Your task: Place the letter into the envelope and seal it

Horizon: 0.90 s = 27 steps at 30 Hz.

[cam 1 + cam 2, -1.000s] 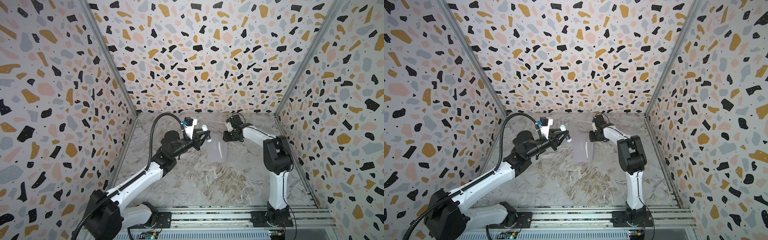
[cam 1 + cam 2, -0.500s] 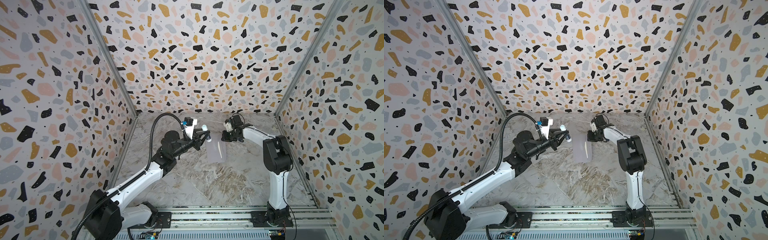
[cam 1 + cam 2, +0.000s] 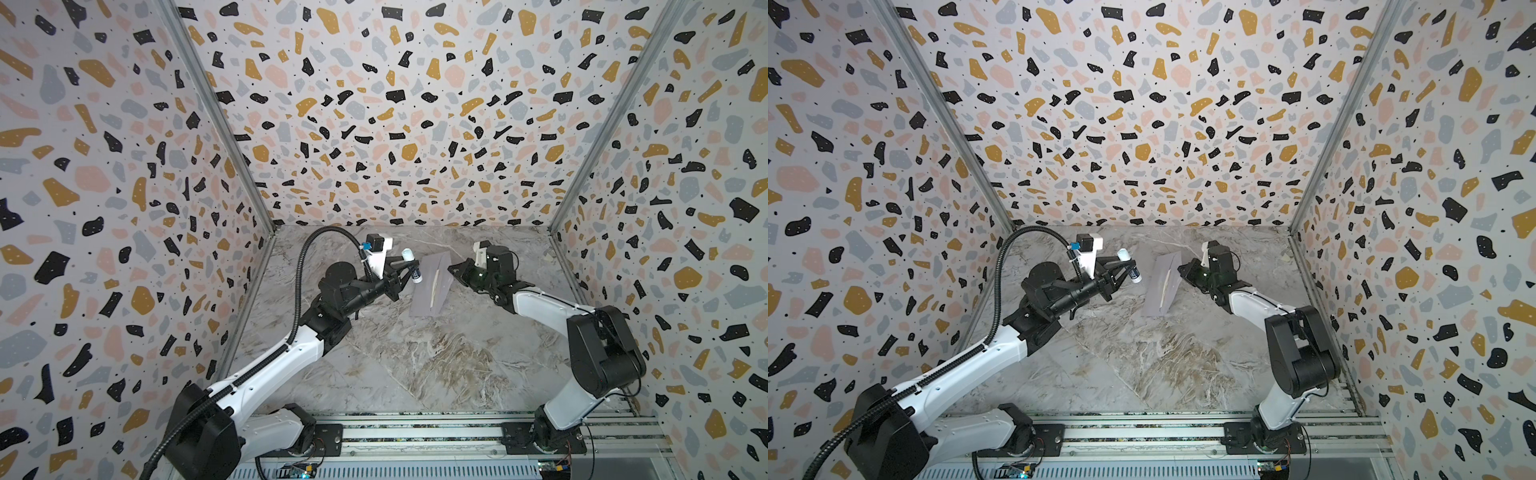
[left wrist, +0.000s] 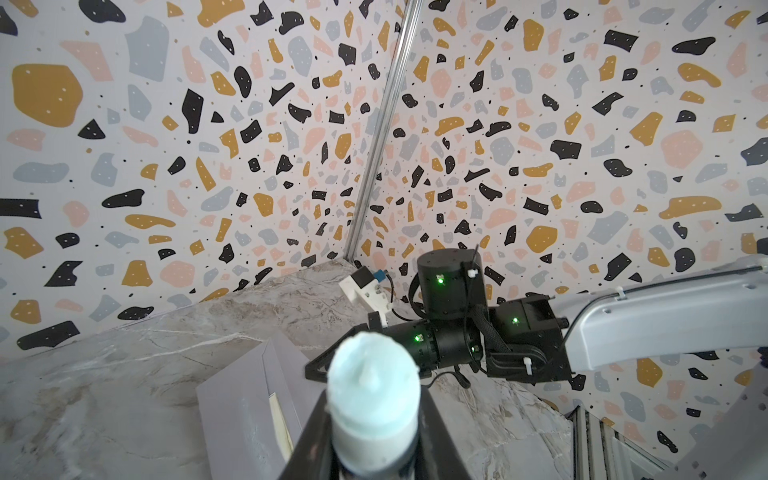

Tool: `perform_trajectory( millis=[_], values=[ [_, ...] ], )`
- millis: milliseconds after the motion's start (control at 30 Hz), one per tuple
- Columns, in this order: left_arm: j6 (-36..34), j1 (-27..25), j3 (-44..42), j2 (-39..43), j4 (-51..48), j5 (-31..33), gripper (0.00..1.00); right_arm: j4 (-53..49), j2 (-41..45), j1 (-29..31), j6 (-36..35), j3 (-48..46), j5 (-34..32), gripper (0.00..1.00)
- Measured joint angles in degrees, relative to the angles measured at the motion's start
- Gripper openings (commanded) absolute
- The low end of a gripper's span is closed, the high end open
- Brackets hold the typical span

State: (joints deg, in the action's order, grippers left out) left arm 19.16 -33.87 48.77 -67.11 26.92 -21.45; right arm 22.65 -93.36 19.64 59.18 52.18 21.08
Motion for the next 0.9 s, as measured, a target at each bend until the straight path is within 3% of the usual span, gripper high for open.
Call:
perform_trajectory(
  millis=[233, 467, 700, 900],
  values=[
    [-0.4, 0.0, -0.1, 1.2, 0.0, 0.0, 0.00, 13.9, 3.7, 5.7, 17.8, -14.0, -14.7, 0.00],
    [-1.2, 0.0, -0.2, 1.9, -1.5, 0.0, 0.00, 17.2, 6.7, 13.1, 27.5, -21.7, -29.9, 0.02],
    [-1.9, 0.0, -0.5, 2.4, -2.1, 0.0, 0.00, 14.4, 11.3, 15.6, 27.8, -22.4, -34.8, 0.45],
    [-2.1, 0.0, -0.9, 2.4, -2.0, 0.0, 0.00, 9.9, 16.5, 15.6, 21.7, -25.9, -34.4, 0.66]
  ],
)
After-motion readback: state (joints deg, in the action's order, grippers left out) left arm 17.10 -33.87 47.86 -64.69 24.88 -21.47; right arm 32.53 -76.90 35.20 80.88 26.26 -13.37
